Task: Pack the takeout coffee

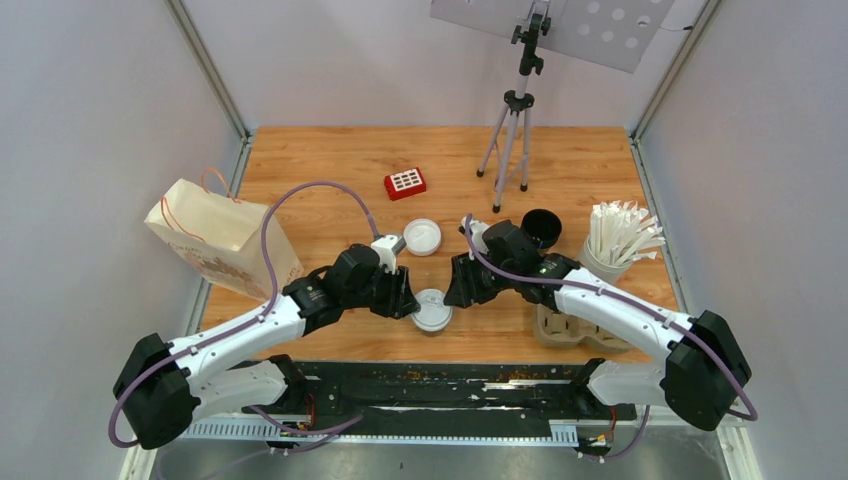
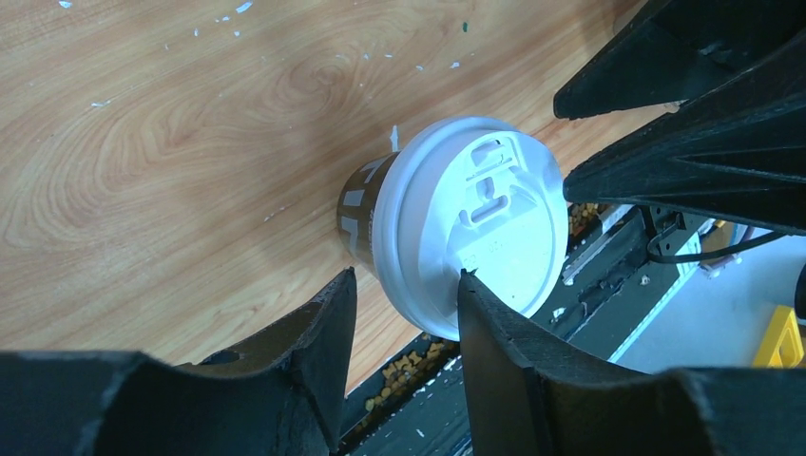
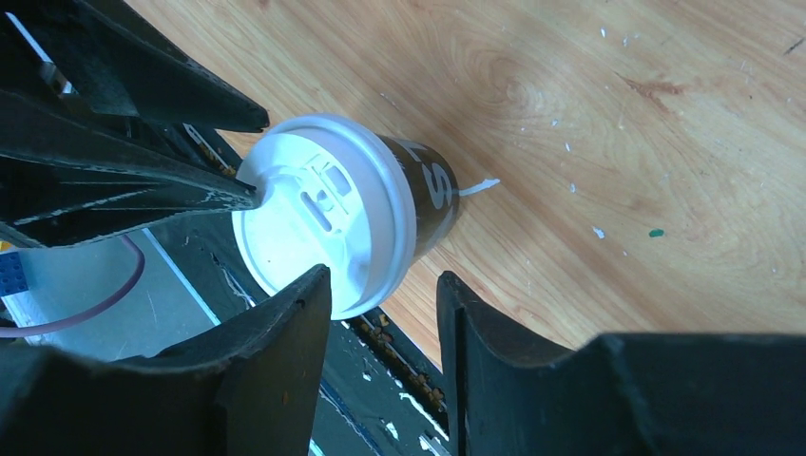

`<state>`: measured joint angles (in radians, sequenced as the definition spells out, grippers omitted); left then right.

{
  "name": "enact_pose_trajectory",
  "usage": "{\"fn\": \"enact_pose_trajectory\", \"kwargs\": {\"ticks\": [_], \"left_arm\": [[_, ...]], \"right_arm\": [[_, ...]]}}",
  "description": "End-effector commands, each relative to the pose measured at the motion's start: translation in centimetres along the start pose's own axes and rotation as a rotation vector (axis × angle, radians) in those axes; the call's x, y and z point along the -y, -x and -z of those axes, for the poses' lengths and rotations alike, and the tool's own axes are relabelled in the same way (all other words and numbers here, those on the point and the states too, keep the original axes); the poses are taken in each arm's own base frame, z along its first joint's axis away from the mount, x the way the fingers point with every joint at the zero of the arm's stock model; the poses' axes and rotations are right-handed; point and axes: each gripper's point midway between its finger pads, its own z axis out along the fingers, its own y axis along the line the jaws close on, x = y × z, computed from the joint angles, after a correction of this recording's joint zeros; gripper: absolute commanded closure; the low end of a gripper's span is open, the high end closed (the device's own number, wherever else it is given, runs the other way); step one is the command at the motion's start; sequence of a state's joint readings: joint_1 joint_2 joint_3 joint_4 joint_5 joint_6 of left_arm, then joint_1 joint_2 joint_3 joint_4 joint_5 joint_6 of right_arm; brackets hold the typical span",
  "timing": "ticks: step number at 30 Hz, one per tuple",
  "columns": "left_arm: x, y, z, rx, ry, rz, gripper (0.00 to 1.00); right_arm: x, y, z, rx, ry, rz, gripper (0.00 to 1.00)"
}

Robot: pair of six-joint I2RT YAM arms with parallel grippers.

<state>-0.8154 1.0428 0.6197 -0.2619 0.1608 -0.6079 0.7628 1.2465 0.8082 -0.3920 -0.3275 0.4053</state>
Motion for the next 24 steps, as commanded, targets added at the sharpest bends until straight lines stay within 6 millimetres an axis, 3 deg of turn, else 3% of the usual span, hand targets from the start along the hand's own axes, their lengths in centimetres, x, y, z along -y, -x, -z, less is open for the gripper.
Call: {"fn": "enact_pose_trajectory", "kwargs": {"ticks": [1,9,16,24], "left_arm": [[0.0,0.6,-0.2,0.015,-0.005,-0.026,0.49],[-0.1,-0.1,-0.4,0.004,-0.017,-0.042,0.51],[-1.1,-1.5,-1.0,-0.03,-0.007,-0.055,0.52],[-1.1,-1.7,-1.6,-0.042,-0.017,-0.066,0.54]], "right_arm": [[-1.8,2.5,0.6,0.057,0.059,0.042,0.54],[-1.6,1.5,-0.8,-0.009,0.076,0.028,0.55],[-0.5,0.1,-1.5,-0.05,0.052,0.016,0.64],[-1.2,1.3,-0.6,-0.03,0.052,0.032,0.64]]}}
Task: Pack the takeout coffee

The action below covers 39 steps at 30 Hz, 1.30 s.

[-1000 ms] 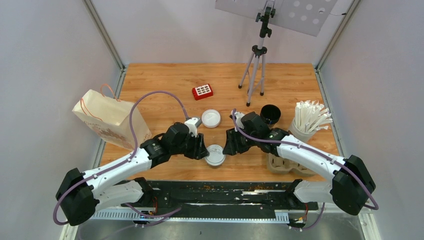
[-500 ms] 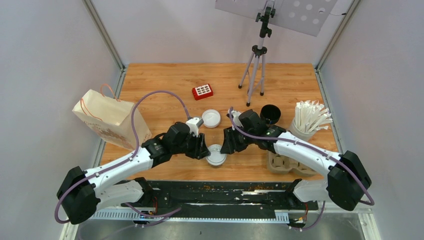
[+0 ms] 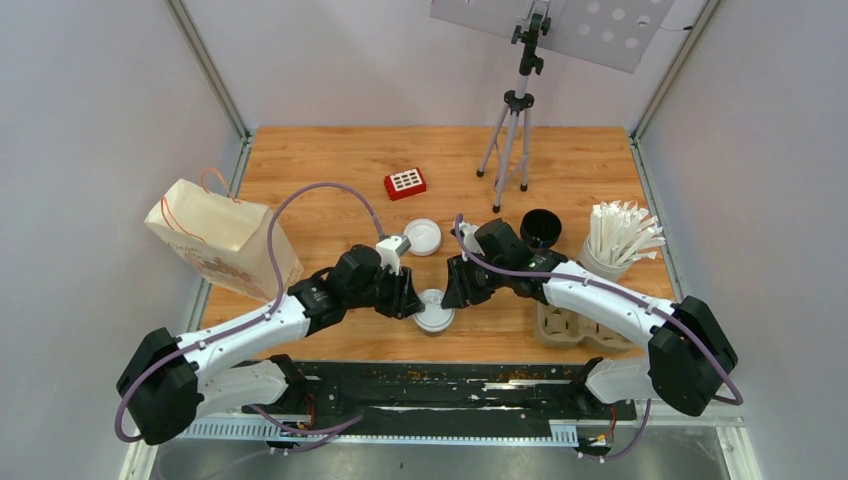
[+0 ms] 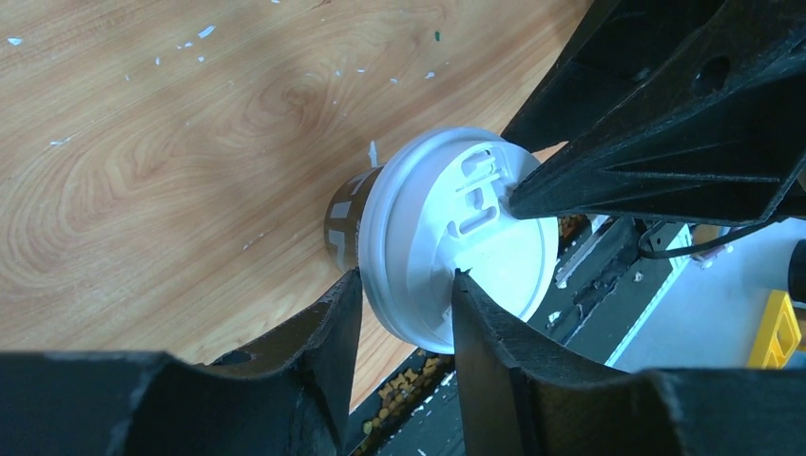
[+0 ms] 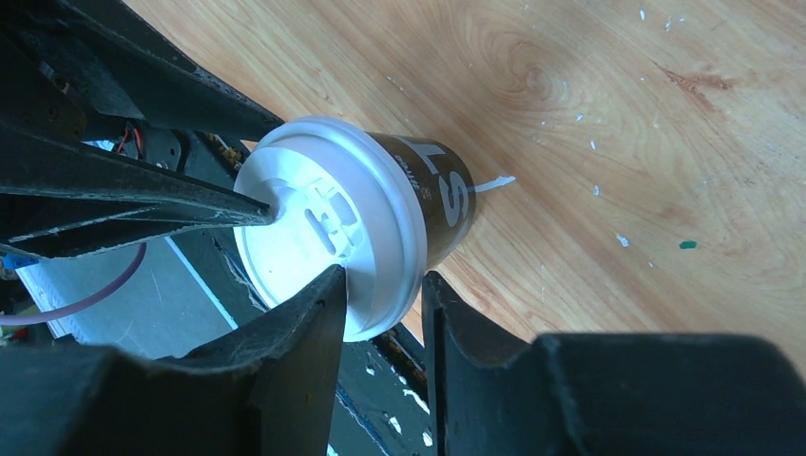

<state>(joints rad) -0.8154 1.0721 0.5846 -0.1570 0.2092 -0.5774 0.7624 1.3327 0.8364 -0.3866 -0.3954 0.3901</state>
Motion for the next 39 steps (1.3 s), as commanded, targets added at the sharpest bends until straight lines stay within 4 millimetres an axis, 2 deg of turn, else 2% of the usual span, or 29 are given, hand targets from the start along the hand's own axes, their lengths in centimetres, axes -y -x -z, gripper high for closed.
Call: {"fn": "enact_pose_trajectory", "kwargs": {"ticks": [1,5,7,13,19,26,30,34,39], "left_arm": [[-1.6,-1.6,-0.6,-0.055,0.044,-0.033,0.54],[-1.8,-1.7,-0.8,-0.073,0.048,-0.047,0.55],[-1.7,-1.7,-0.8,-0.074,0.049,-0.042,0.55],[-1.5,-1.4,-0.8,-0.065,0.067,0.045,0.55],[-0.6,-1.4,-1.2,-0.038,0.042,0.212,0.61],[-0.5,-0.7,-0.5,0.008,0.076,0.301,0.63],[0.3,-0.1,0.0,0.054,0.041,0.34,0.59],[1.0,0.4,0.8,0.104,-0.008,0.359,0.49],[-0.2,0.8,2.2,0.134,0.059,0.303,0.35]], "right_arm": [[-1.1,2.1,1.1,0.046,0.009,0.041,0.63],[-1.4,3.0,2.3,0.061,-0.015,0.054,0.54],[-1.6,3.3,2.8,0.071,-0.019,0.06,0.54],[-2.7,3.0,3.3,0.062,0.02,0.019,0.59],[-5.1,2.7,3.5,0.075,0.154,-0.052,0.64],[-3.7,1.6,1.6,0.029,0.127,-0.049,0.72],[-2.9,1.3,0.6,0.013,0.115,-0.031,0.77],[-2.3,1.0,0.1,-0.011,0.101,-0.015,0.79],[-1.9,0.3,-0.2,-0.035,0.091,-0.004,0.79]]}}
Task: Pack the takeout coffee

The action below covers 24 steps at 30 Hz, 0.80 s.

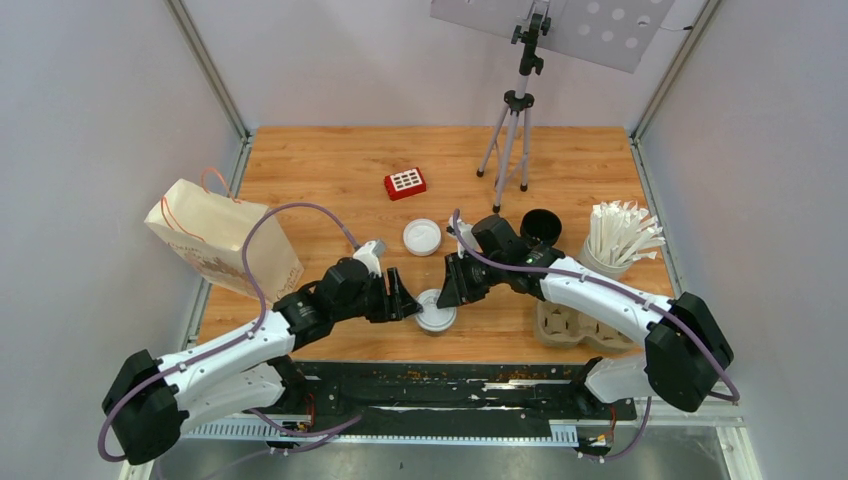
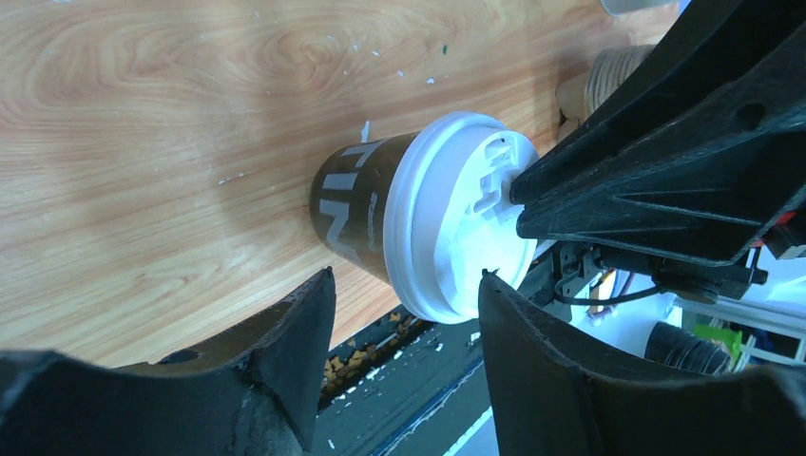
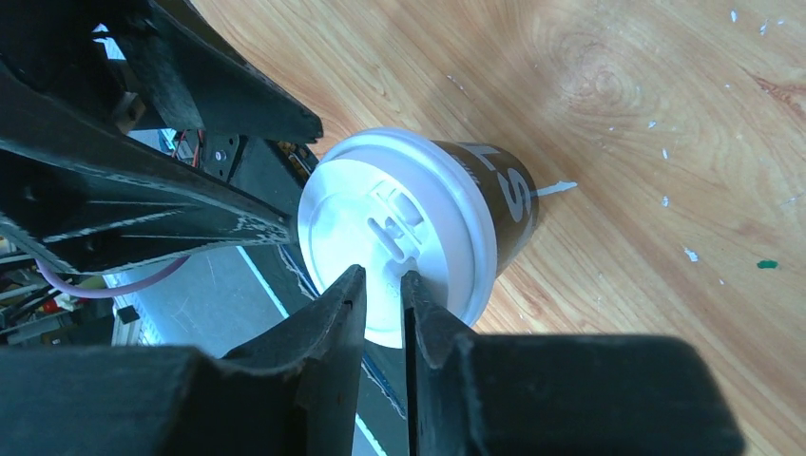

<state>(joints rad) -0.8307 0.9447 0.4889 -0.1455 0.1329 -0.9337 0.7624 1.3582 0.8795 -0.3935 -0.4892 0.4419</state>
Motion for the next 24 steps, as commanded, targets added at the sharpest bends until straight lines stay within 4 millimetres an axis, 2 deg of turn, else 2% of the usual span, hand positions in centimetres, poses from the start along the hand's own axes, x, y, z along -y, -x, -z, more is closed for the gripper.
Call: {"fn": "enact_pose_trajectory", "kwargs": {"ticks": [1,8,14,19,24], "left_arm": [[0.1,1.8,1.1,0.069,0.026,-0.055,0.34],[0.6,1.7,1.0,0.041,-0.018,-0.142,0.34],[2.2,1.5,0.3,0.028,-0.155,-0.137,0.37],[1.9,1.7,0.1,0.037,-0.168,-0.135,0.42],[0.6,1.6,-0.1,0.04,-0.148,-0.115,0.43]], "right_arm": [[0.4,-0.1,-0.4,-0.007,0.0,0.045,0.79],[0.6,-0.3,-0.5,-0.019,-0.007,0.053,0.8],[0.9,-0.6,-0.6,-0.023,-0.011,0.052,0.8],[1.2,-0.9,-0.7,-0.03,-0.017,0.053,0.8],[1.4,-1.2,-0.8,-0.033,-0.018,0.051,0.81]]}}
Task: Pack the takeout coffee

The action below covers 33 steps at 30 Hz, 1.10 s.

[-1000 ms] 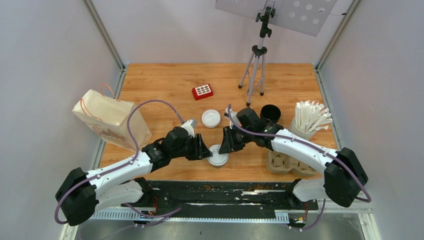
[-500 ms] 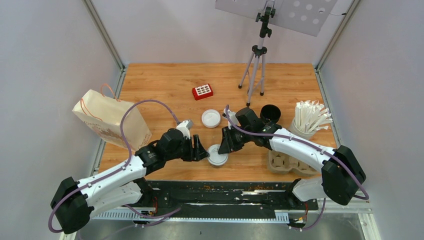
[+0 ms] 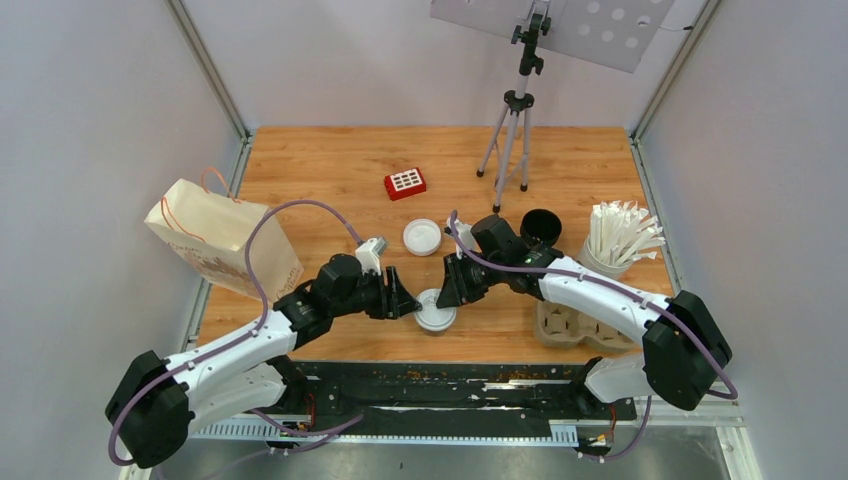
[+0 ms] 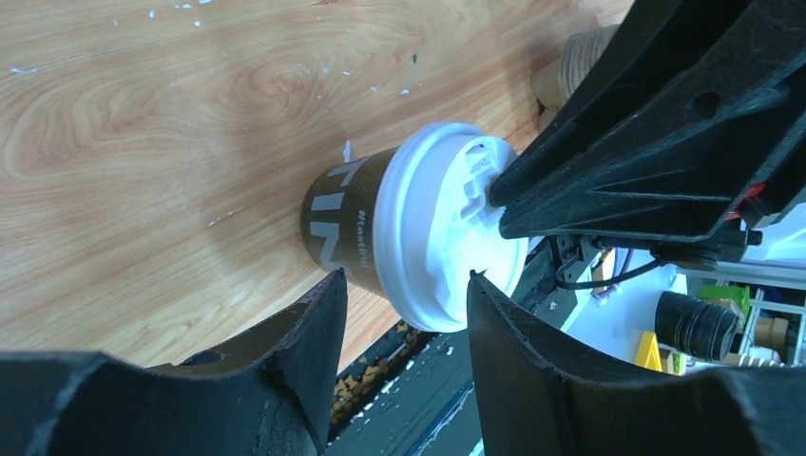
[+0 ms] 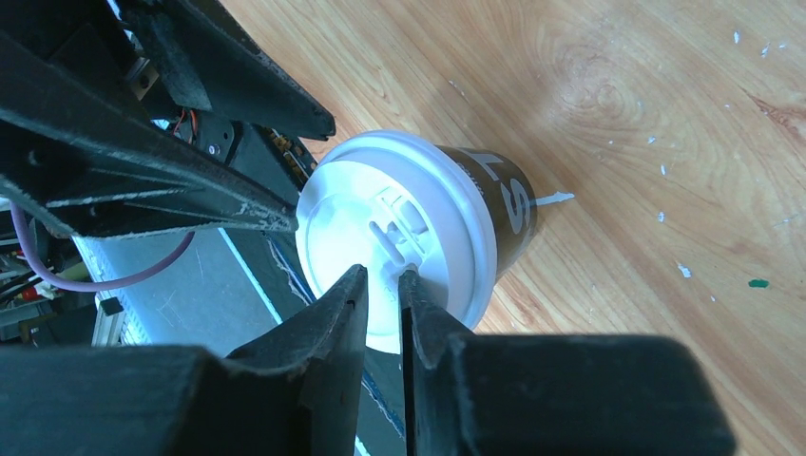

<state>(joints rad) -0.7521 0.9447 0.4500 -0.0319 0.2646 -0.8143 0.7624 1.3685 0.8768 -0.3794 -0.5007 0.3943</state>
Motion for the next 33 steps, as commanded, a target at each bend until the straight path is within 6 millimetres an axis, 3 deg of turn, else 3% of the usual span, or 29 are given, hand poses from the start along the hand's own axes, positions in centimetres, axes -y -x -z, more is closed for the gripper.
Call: {"fn": "enact_pose_trajectory", "kwargs": {"ticks": [1,8,14,22,28,33], "left_arm": [[0.3,0.7,-0.1,0.029,-0.047,-0.021,0.44],[-0.4,0.0,-0.7,0.001,-0.041,-0.014,0.49],[-3.9,-1.8,-0.6,-0.051,0.112,0.004,0.56],[-7.0,-3.9,-0.6,-0.11,0.228,0.021,0.61],[-7.9,-5.2,-0.8,-0.159,0.253,0.04,0.64],[-6.8,-5.2,-0.7,-0.157,0.206,0.068,0.65]], "right_arm": [[1.2,-1.3,-0.5,-0.029,-0.028,0.001,0.81],[1.3,-1.2,-0.8,-0.032,-0.023,-0.005,0.81],[1.6,-1.7,-1.0,-0.044,-0.028,-0.007,0.81],[2.2,-2.4,-1.4,-0.053,-0.038,-0.02,0.82],[2.4,-2.7,-1.7,-0.062,-0.037,-0.027,0.82],[2.4,-2.6,-1.6,-0.063,-0.037,-0.025,0.82]]}}
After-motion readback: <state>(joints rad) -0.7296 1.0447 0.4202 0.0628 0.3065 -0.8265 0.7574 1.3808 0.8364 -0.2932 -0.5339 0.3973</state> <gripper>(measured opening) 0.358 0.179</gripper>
